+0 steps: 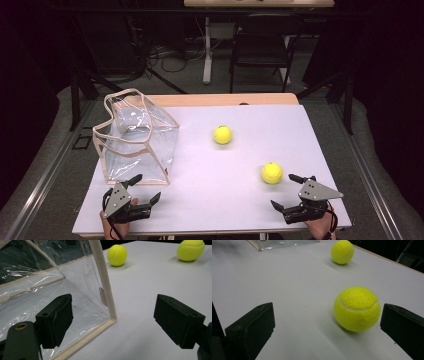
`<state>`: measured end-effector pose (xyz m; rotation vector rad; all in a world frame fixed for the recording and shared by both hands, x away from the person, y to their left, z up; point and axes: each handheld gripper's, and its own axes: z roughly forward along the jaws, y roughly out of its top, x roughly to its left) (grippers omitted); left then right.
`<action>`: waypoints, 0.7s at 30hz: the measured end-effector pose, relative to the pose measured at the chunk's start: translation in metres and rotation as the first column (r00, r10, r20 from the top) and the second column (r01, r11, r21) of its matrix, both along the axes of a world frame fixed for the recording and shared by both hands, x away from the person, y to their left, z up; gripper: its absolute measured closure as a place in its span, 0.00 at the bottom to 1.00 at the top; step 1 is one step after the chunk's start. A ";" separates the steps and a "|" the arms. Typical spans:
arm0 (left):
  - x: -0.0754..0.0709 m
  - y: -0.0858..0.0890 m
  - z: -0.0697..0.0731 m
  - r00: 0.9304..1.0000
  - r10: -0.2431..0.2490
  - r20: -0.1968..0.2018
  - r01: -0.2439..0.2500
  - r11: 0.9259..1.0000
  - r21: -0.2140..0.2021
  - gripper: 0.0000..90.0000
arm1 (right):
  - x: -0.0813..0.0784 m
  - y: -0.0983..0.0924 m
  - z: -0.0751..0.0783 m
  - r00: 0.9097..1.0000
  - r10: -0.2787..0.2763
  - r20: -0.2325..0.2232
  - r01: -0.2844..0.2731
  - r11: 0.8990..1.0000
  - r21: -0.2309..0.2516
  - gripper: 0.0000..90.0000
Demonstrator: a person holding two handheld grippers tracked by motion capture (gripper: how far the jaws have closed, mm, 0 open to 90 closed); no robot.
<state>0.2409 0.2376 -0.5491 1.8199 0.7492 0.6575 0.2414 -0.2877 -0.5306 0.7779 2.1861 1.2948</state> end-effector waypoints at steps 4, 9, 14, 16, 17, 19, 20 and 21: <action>0.000 0.001 0.000 1.000 0.001 -0.003 -0.001 1.000 -0.004 0.18 | 0.001 0.000 0.001 1.000 -0.002 -0.005 0.002 1.000 -0.002 0.00; 0.000 0.000 0.001 1.000 -0.004 0.002 0.004 1.000 0.002 0.18 | 0.000 0.002 0.002 1.000 -0.002 -0.015 0.002 1.000 -0.010 0.00; 0.000 0.000 0.000 1.000 -0.002 -0.001 0.002 1.000 -0.002 0.18 | 0.003 0.004 0.003 1.000 -0.006 -0.021 0.005 1.000 -0.021 0.00; 0.000 0.000 0.000 1.000 -0.002 -0.001 0.002 1.000 -0.004 0.18 | 0.004 0.004 0.003 0.999 -0.009 -0.032 0.008 1.000 -0.024 0.00; 0.000 0.000 0.000 1.000 -0.002 -0.001 0.002 1.000 -0.003 0.18 | 0.004 0.004 0.004 0.999 -0.009 -0.031 0.008 1.000 -0.027 0.00; 0.000 0.000 0.000 1.000 -0.003 0.001 0.003 1.000 0.000 0.18 | 0.004 0.004 0.005 0.999 -0.012 -0.038 0.010 0.999 -0.034 0.00; -0.001 0.000 0.001 1.000 0.000 0.008 0.000 1.000 0.000 0.18 | 0.005 0.004 0.006 0.999 -0.015 -0.041 0.013 0.999 -0.032 0.00; -0.001 0.000 0.001 1.000 0.001 0.009 0.000 1.000 -0.001 0.18 | 0.006 0.004 0.007 0.999 -0.012 -0.048 0.011 0.999 -0.035 0.00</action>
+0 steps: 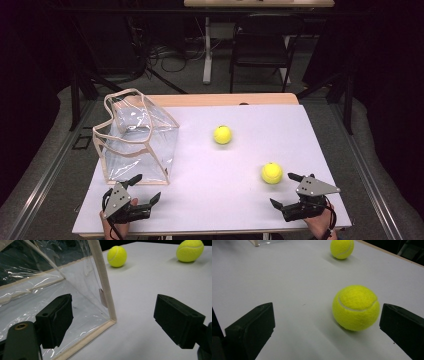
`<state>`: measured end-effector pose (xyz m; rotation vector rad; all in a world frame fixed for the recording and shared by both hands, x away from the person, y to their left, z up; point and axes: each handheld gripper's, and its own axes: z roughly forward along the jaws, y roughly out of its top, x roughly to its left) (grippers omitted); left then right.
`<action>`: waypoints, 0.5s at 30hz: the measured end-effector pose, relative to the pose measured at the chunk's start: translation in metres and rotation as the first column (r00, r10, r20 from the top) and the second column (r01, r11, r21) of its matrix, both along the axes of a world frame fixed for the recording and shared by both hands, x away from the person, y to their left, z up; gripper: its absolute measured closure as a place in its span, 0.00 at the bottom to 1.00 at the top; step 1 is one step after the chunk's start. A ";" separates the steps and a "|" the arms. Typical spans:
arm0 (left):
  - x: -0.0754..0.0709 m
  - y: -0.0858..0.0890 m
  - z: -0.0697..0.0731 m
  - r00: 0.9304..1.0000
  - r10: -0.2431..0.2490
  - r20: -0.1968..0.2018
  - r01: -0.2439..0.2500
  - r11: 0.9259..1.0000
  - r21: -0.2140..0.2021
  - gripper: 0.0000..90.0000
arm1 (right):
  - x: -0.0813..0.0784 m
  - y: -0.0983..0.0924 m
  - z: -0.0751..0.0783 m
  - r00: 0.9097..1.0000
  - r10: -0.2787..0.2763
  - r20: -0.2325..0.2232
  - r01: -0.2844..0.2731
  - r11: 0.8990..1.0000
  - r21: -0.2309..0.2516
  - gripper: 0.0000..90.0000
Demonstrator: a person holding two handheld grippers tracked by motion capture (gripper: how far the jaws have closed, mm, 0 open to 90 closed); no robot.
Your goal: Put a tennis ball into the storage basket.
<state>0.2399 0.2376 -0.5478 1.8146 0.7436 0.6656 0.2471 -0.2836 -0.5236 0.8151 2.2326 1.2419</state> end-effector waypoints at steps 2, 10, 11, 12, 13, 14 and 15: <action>0.000 0.000 0.000 1.000 0.000 -0.002 0.000 1.000 0.002 0.18 | 0.002 0.000 0.002 1.000 -0.002 -0.009 0.002 1.000 -0.015 0.00; 0.000 -0.001 0.000 1.000 0.003 0.001 -0.003 1.000 -0.002 0.18 | 0.008 0.000 0.007 1.000 -0.003 -0.026 0.002 1.000 -0.028 0.00; 0.001 -0.001 -0.001 1.000 0.002 -0.001 -0.002 1.000 -0.005 0.18 | 0.009 0.000 0.008 1.000 -0.002 -0.029 0.001 0.999 -0.032 0.00; 0.001 -0.001 -0.001 1.000 0.000 -0.007 0.000 1.000 -0.004 0.18 | 0.011 0.000 0.010 1.000 -0.001 -0.031 0.000 1.000 -0.028 0.00; 0.001 -0.001 -0.001 1.000 0.000 -0.007 0.000 1.000 -0.004 0.18 | 0.011 0.000 0.010 1.000 -0.001 -0.031 0.000 1.000 -0.028 0.00; 0.001 -0.001 -0.002 1.000 -0.003 -0.009 0.003 1.000 0.002 0.18 | 0.014 0.000 0.013 0.999 0.001 -0.035 -0.002 1.000 -0.018 0.00; 0.001 -0.001 -0.002 1.000 -0.003 -0.009 0.003 1.000 0.002 0.18 | 0.014 0.000 0.013 0.999 0.001 -0.035 -0.002 1.000 -0.018 0.00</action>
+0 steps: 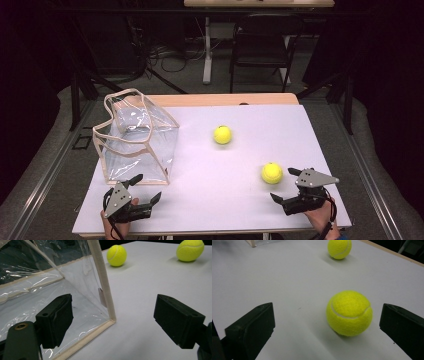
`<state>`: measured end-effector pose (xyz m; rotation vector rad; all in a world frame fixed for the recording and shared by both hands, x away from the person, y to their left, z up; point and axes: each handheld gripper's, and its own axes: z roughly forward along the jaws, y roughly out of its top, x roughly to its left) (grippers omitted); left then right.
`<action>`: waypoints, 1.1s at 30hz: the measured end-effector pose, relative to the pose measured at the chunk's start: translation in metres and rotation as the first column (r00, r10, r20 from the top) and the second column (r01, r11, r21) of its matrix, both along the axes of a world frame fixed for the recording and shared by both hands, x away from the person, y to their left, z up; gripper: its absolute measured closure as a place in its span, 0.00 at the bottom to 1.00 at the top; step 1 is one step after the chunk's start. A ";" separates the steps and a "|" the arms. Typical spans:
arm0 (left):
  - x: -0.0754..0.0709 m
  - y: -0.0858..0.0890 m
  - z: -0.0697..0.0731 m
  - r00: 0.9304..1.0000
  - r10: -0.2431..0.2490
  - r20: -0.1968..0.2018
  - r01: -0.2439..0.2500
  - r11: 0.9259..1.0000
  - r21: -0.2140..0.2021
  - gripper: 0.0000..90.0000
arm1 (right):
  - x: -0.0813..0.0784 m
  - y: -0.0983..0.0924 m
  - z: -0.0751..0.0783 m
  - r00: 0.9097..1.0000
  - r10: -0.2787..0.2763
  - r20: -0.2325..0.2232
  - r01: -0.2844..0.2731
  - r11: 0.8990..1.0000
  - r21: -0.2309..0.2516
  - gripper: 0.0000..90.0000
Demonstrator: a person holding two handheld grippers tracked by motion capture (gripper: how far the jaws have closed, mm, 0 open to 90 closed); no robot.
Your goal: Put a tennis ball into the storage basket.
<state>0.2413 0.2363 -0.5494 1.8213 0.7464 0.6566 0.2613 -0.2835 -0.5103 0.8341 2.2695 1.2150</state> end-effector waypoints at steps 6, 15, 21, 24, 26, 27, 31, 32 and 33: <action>0.000 0.000 0.000 1.000 0.006 0.001 -0.006 1.000 0.007 0.18 | 0.008 0.004 0.002 1.000 0.006 -0.028 -0.006 1.000 -0.022 0.00; 0.000 0.000 0.001 1.000 0.011 0.006 -0.011 1.000 0.005 0.18 | 0.022 0.014 0.010 0.997 0.039 -0.072 -0.043 0.998 -0.056 0.00; 0.000 0.000 0.000 1.000 0.010 0.005 -0.010 1.000 0.009 0.18 | 0.029 0.013 0.012 0.995 0.044 -0.093 -0.049 0.997 -0.054 0.00; 0.001 -0.002 0.000 1.000 0.006 0.004 -0.006 1.000 0.017 0.18 | 0.032 0.014 0.012 0.994 0.037 -0.103 -0.044 0.997 -0.071 0.00; 0.001 -0.003 0.000 1.000 0.002 0.002 -0.002 1.000 0.019 0.18 | 0.033 0.014 0.012 0.993 0.036 -0.109 -0.044 0.996 -0.072 0.00; 0.001 -0.003 0.000 1.000 0.002 0.001 -0.002 1.000 0.020 0.18 | 0.034 0.014 0.013 0.993 0.035 -0.112 -0.043 0.997 -0.071 0.00; 0.002 -0.002 -0.001 1.000 0.005 0.000 -0.005 1.000 0.019 0.18 | 0.039 0.012 0.014 0.993 0.026 -0.119 -0.035 0.997 -0.068 0.00; 0.002 -0.002 -0.001 1.000 0.005 0.000 -0.005 1.000 0.019 0.18 | 0.040 0.012 0.015 0.993 0.021 -0.120 -0.030 0.997 -0.073 0.00; 0.002 -0.002 -0.001 1.000 0.005 -0.001 -0.005 1.000 0.024 0.18 | 0.041 0.011 0.015 0.992 0.021 -0.123 -0.030 0.997 -0.074 0.00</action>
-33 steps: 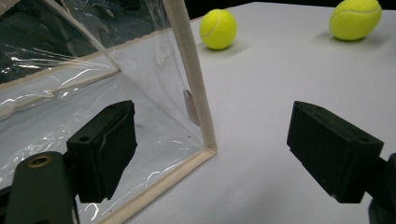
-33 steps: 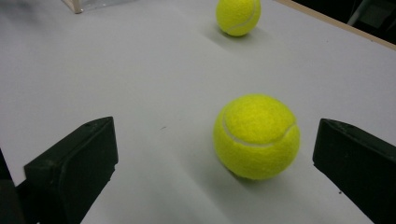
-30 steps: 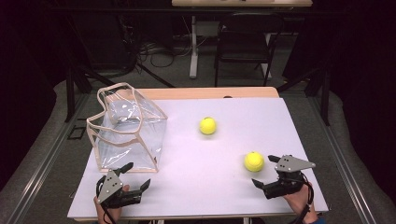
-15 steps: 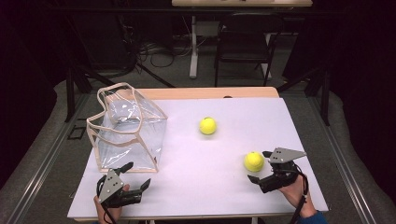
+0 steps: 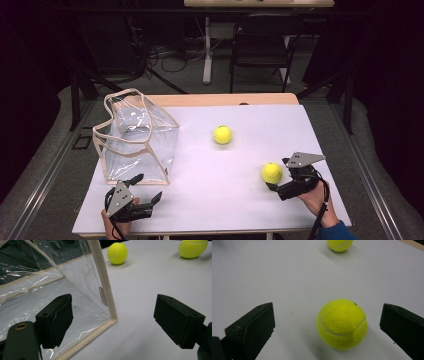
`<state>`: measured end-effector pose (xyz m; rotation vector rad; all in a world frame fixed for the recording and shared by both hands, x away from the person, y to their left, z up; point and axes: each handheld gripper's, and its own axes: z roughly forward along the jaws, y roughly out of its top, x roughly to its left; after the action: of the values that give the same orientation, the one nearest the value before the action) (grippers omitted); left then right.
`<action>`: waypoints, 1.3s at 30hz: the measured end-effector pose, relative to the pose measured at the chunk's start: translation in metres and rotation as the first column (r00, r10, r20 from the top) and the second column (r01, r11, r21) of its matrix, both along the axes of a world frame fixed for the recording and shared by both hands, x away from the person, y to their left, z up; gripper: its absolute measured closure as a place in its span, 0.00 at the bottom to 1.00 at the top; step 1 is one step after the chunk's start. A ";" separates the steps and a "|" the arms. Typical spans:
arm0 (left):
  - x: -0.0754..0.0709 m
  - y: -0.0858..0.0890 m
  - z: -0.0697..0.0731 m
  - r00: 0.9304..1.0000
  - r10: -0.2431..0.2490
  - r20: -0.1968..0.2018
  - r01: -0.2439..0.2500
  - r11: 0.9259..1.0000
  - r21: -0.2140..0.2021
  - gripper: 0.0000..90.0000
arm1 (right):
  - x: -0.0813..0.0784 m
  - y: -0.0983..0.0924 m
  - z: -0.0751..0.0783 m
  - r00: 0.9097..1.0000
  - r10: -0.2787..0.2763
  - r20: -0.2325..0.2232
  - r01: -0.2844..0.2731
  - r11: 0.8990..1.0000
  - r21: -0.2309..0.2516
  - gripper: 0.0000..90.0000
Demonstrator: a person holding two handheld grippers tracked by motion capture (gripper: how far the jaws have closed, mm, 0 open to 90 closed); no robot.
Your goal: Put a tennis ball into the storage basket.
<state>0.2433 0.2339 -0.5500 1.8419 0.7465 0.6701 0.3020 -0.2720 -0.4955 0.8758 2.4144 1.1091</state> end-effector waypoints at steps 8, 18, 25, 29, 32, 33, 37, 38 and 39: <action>0.000 -0.001 0.000 1.000 -0.006 0.001 0.006 1.000 0.008 0.18 | 0.012 0.001 -0.001 0.999 -0.017 -0.029 0.016 0.999 -0.039 0.00; 0.000 -0.001 0.000 1.000 -0.011 0.000 0.011 1.000 0.006 0.18 | 0.029 0.014 -0.012 0.996 -0.027 -0.085 0.018 0.995 -0.096 0.00; 0.001 -0.001 -0.001 1.000 -0.010 -0.004 0.010 1.000 0.003 0.18 | 0.040 0.017 -0.015 0.992 -0.037 -0.122 0.022 0.993 -0.117 0.00; 0.000 -0.001 0.000 1.000 -0.011 0.000 0.011 1.000 0.009 0.18 | 0.048 0.017 -0.022 0.987 -0.049 -0.151 0.030 0.992 -0.123 0.00; 0.001 -0.001 0.000 1.000 -0.014 0.000 0.015 1.000 0.011 0.18 | 0.050 0.018 -0.028 0.984 -0.064 -0.167 0.039 0.988 -0.149 0.00; 0.000 -0.001 0.000 1.000 -0.013 -0.001 0.013 1.000 0.009 0.18 | 0.051 0.018 -0.030 0.983 -0.066 -0.174 0.039 0.987 -0.154 0.00; 0.001 0.000 -0.001 1.000 -0.012 -0.005 0.012 1.000 0.006 0.18 | 0.054 0.019 -0.037 0.979 -0.071 -0.192 0.041 0.987 -0.157 0.00; 0.001 0.000 -0.001 1.000 -0.012 -0.005 0.012 1.000 0.006 0.18 | 0.054 0.019 -0.037 0.979 -0.071 -0.192 0.041 0.987 -0.157 0.00; 0.000 0.000 0.000 1.000 -0.009 -0.004 0.009 1.000 0.008 0.18 | 0.055 0.020 -0.038 0.976 -0.075 -0.204 0.040 0.985 -0.169 0.00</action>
<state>0.2437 0.2335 -0.5503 1.8532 0.7391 0.6645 0.3569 -0.2519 -0.5337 1.0461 2.5870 0.8190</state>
